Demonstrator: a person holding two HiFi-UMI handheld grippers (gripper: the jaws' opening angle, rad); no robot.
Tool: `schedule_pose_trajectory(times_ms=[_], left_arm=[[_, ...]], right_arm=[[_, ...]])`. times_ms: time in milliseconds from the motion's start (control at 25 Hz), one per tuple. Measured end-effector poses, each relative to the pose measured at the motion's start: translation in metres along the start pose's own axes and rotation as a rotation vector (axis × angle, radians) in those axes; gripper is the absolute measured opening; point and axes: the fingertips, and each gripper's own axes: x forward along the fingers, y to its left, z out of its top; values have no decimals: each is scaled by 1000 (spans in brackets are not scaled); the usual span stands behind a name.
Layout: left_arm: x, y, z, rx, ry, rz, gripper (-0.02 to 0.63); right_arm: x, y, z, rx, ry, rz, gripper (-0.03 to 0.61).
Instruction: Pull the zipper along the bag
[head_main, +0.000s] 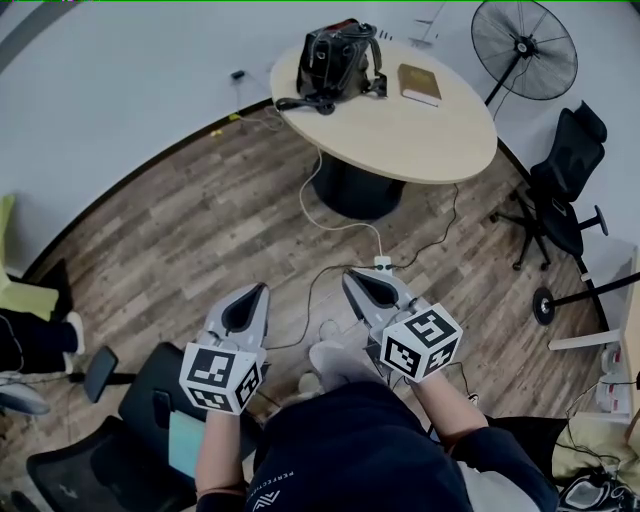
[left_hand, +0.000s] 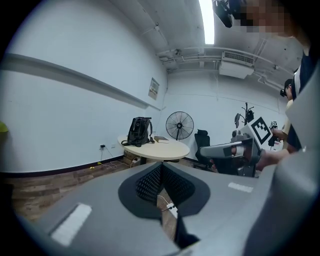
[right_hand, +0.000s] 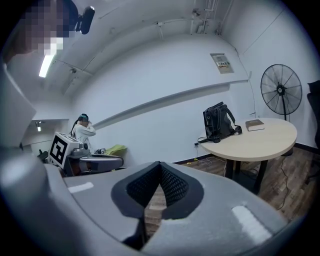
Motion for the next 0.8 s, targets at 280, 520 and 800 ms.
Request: schedule_pose_trajectory(times_ms=[280,520,800], left_arm=[[58,36,23,9,-21,7,17],[121,69,46,2,0,9,18],[200,101,72,1,-4,2,19]], right_arm=[[55,-49,32,-43,-18,14,5],[111,-99,68,-44,-23,74,5],[163,-167,101,-95,-4,86,5]])
